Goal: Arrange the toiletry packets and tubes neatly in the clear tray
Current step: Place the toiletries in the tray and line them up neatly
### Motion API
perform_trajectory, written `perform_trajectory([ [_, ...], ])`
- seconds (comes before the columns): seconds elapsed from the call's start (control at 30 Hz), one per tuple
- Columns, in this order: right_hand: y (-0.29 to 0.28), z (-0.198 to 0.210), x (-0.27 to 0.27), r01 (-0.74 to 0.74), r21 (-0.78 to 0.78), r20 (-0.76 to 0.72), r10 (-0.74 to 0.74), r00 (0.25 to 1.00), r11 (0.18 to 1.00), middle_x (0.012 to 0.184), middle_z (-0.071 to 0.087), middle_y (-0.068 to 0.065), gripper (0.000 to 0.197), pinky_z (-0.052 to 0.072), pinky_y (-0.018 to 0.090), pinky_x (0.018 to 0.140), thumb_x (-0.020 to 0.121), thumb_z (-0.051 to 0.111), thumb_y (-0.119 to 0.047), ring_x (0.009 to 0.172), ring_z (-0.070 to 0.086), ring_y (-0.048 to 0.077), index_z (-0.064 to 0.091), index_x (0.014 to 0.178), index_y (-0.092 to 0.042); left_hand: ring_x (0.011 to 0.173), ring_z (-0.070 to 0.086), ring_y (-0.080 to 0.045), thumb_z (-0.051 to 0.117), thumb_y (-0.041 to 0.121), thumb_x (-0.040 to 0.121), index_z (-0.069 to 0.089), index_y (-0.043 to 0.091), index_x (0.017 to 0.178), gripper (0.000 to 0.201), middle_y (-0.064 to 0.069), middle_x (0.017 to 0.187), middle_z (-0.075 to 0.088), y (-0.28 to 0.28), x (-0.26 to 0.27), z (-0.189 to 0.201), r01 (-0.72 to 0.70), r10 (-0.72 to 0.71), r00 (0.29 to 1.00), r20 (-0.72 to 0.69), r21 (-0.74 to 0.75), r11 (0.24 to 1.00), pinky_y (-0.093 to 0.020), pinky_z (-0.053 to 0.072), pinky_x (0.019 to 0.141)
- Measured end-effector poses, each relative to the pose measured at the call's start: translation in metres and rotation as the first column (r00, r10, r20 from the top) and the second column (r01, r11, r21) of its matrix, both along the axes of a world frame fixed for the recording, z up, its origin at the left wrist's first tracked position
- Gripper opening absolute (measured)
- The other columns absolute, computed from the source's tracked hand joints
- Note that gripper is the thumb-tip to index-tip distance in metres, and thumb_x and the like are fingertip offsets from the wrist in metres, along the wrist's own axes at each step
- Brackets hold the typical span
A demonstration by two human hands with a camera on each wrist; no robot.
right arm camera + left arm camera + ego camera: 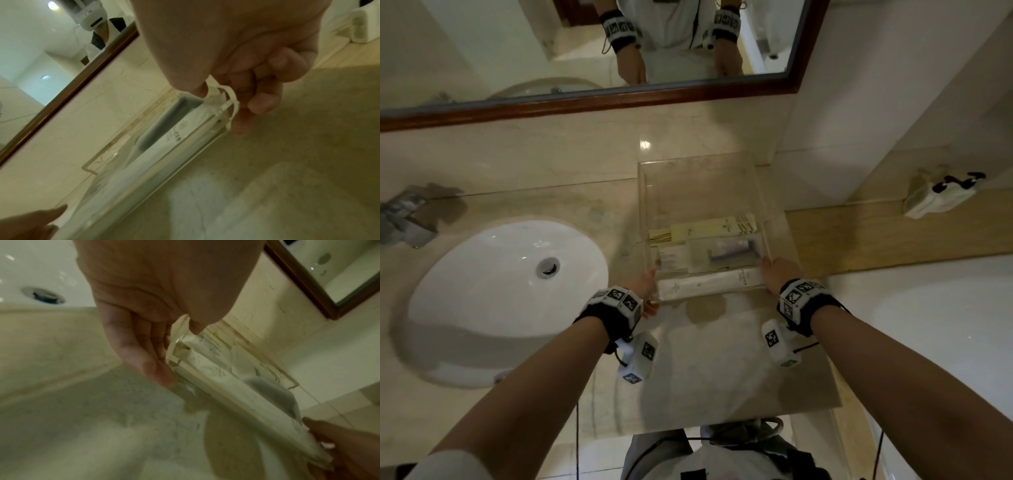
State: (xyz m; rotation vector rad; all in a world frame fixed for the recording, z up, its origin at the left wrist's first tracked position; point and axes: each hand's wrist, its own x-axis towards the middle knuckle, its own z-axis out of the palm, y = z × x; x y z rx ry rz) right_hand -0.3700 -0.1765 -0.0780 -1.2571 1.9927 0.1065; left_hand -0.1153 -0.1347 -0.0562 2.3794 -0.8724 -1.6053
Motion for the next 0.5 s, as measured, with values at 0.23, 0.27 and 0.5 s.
perform_trajectory([
  [0.23,0.003,-0.005,0.001,0.111,-0.001,0.047,-0.111,0.993,0.994,0.134,0.051,0.023,0.058,0.040,0.039,0.100,0.099,0.024,-0.042,0.120,0.051,0.036,0.048,0.130,0.001,0.025,0.048,-0.015,0.036,0.030,0.101,0.047,0.005,0.084,0.033,-0.010,0.061,0.049,0.002,-0.001,0.005,-0.087,0.086,0.996,-0.038,-0.011,0.996,-0.013,0.036,0.028],
  [0.27,0.002,-0.006,0.001,0.113,-0.006,0.047,-0.113,0.992,0.994,0.135,0.050,0.023,0.058,0.040,0.040,0.102,0.099,0.024,-0.041,0.121,0.050,0.036,0.047,0.131,0.001,0.033,0.046,-0.018,0.036,0.028,0.101,0.047,0.004,0.077,0.036,-0.010,0.060,0.048,0.002,-0.001,0.005,-0.091,0.090,0.995,-0.037,-0.023,0.996,-0.017,0.037,0.033],
  [0.5,-0.011,-0.005,0.002,0.155,-0.058,0.100,-0.149,0.984,0.986,0.132,0.052,0.024,0.056,0.042,0.040,0.098,0.099,0.027,-0.040,0.118,0.052,0.037,0.047,0.130,0.002,0.036,0.044,-0.018,0.032,0.029,0.101,0.048,0.000,0.089,0.035,-0.011,0.060,0.048,-0.007,0.003,-0.003,-0.102,0.098,0.994,-0.040,-0.106,0.989,-0.009,0.029,0.025],
])
